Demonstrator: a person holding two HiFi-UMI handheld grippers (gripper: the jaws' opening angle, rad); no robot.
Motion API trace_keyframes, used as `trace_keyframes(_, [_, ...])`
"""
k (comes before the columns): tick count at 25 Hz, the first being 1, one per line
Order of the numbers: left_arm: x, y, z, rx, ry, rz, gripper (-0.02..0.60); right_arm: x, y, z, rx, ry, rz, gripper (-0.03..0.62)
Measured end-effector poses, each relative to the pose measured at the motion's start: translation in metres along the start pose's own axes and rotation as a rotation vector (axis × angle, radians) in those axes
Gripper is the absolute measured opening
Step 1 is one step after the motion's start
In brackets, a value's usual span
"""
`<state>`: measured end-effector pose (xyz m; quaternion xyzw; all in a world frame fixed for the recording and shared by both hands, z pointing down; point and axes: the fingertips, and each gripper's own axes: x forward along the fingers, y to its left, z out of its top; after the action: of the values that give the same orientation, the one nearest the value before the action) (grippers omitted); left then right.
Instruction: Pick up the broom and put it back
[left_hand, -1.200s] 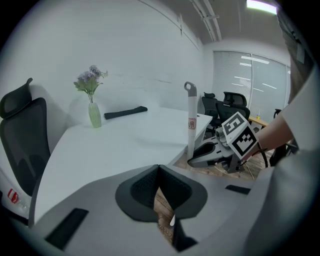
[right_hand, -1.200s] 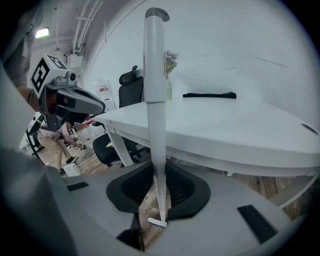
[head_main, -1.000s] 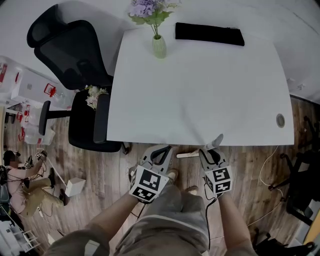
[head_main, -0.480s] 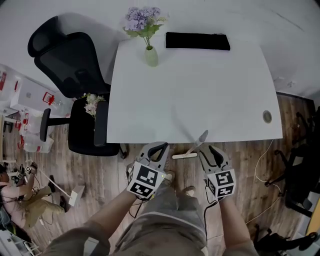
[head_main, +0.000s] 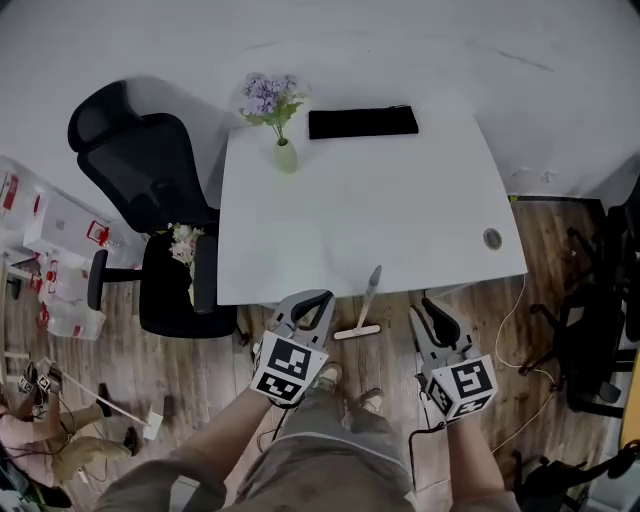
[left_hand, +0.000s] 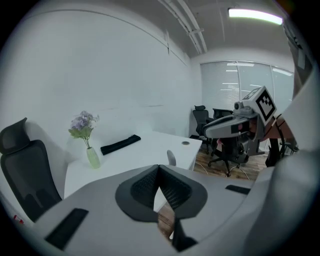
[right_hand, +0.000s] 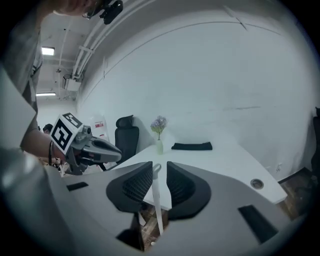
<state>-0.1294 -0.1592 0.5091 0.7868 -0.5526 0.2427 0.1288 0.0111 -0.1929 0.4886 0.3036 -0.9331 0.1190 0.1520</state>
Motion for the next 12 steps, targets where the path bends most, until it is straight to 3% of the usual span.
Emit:
trace_keyframes(7, [-0.034,-0.013,0.054,0.046,-0.085,-0.001,0.015,-0.074,0.013,0.084,-0.03,-0.154,-0.039,0.071])
trace_keyframes(12, [-0.066,-0.033,0.09,0.141,-0.137,-0.001,0.015,-0.12,0.033,0.119,-0.032,-0.213,-0.025,0.061])
